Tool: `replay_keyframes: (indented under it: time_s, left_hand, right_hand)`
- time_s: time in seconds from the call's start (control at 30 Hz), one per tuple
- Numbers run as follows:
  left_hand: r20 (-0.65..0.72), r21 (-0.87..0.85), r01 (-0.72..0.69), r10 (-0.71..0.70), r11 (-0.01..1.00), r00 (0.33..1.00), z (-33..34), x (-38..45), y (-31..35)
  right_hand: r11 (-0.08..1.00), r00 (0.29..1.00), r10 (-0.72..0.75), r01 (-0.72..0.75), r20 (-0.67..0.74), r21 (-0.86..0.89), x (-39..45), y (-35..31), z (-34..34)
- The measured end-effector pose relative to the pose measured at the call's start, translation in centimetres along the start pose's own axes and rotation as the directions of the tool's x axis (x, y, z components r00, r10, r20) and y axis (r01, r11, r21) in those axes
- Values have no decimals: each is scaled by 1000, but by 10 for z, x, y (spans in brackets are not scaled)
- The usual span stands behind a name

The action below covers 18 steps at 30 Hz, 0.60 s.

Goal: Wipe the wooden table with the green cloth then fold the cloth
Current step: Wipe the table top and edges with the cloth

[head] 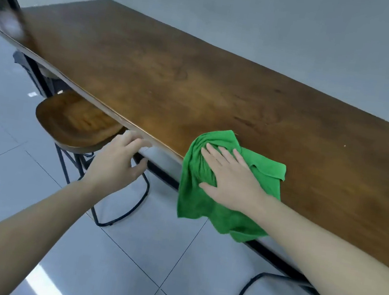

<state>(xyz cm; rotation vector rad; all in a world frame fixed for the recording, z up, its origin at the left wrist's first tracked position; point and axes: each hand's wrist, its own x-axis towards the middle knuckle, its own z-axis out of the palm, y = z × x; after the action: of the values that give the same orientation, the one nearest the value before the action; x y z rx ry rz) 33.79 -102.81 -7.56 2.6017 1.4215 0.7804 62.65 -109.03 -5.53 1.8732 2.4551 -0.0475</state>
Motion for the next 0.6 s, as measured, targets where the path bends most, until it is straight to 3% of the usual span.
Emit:
replay_keyframes:
  time_s: [0.27, 0.6]
  left_hand:
    - [53, -45, -73, 75, 996, 996, -35, 25, -102]
    - [69, -24, -89, 91, 996, 993, -73, 34, -208]
  right_hand:
    - [978, 979, 205, -205, 9, -38, 23, -32, -1]
    - [966, 965, 260, -260, 13, -11, 186, -122, -16]
